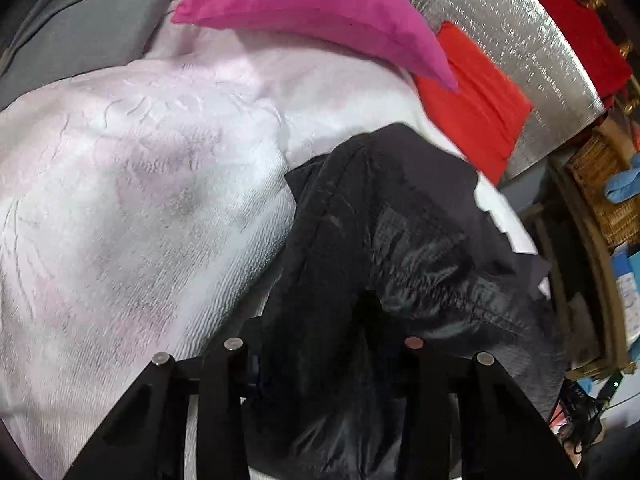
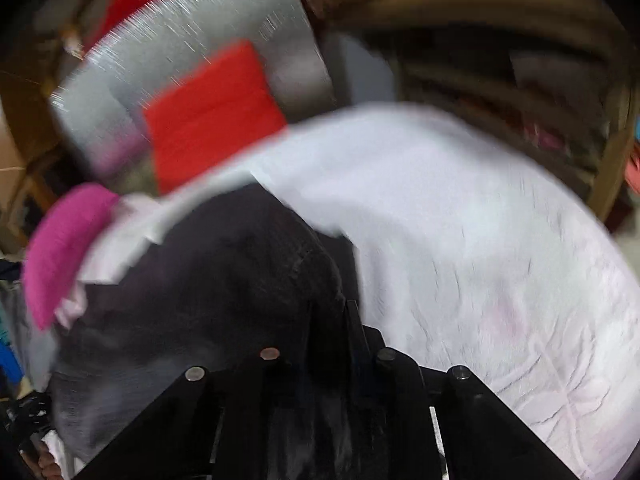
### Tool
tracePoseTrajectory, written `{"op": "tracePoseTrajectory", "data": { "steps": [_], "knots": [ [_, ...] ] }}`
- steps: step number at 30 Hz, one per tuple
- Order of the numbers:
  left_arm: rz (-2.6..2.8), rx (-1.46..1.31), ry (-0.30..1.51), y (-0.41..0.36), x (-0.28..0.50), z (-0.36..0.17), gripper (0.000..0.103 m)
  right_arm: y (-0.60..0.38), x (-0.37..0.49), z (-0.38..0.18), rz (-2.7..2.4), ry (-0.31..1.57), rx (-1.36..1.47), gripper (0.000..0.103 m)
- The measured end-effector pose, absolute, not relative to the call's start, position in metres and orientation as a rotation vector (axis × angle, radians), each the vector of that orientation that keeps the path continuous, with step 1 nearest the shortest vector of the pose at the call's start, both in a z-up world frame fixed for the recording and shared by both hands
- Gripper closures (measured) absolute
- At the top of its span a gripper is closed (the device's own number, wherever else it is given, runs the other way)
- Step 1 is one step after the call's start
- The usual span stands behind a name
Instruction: Fold large clothes
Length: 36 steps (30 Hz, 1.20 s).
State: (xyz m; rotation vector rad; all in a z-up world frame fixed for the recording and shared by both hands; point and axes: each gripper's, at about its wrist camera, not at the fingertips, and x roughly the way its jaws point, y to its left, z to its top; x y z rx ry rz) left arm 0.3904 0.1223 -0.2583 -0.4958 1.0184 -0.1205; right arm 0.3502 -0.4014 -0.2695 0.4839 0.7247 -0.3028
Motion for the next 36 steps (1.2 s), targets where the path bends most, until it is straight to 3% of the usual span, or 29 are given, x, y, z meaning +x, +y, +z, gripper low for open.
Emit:
{"op": "tracePoseTrajectory", "data": {
  "steps": [4, 6, 7, 8, 9, 10, 11, 16, 20, 36],
  "knots": [
    [-0.092, -0.531, 1.048, 0.125, 0.384, -0.255, 0.055, -0.415, 0.342, -0.272, -0.277, 0.715, 0.584, 0.085],
    [-0.072, -0.509, 1.055, 0.127, 0.376, -0.248, 0.055, -0.419, 0.330, -0.263, -0.258, 0.687, 0.625, 0.078],
    [-0.064, -0.489, 1.055, 0.127, 0.369, -0.243, 0.055, -0.423, 0.322, -0.259, -0.248, 0.682, 0.655, 0.061],
    [-0.061, -0.471, 1.051, 0.125, 0.363, -0.237, 0.055, -0.425, 0.314, -0.257, -0.237, 0.672, 0.691, 0.034],
    [-0.061, -0.452, 1.042, 0.122, 0.356, -0.230, 0.050, -0.427, 0.304, -0.255, -0.224, 0.653, 0.739, 0.025],
    [-0.058, -0.440, 1.033, 0.121, 0.351, -0.225, 0.046, -0.427, 0.297, -0.252, -0.212, 0.634, 0.766, 0.023],
    [-0.059, -0.429, 1.015, 0.121, 0.340, -0.219, 0.040, -0.426, 0.294, -0.248, -0.195, 0.614, 0.788, 0.023],
    [-0.069, -0.379, 0.941, 0.115, 0.301, -0.203, 0.038, -0.418, 0.264, -0.233, -0.103, 0.567, 0.825, 0.023],
    [-0.099, -0.389, 1.011, 0.109, 0.293, -0.214, 0.036, -0.404, 0.250, -0.235, -0.025, 0.614, 0.861, 0.023],
    [-0.126, -0.685, 1.123, 0.126, 0.311, -0.269, 0.034, -0.385, 0.275, -0.308, 0.029, 0.796, 1.089, 0.023]
  ]
}}
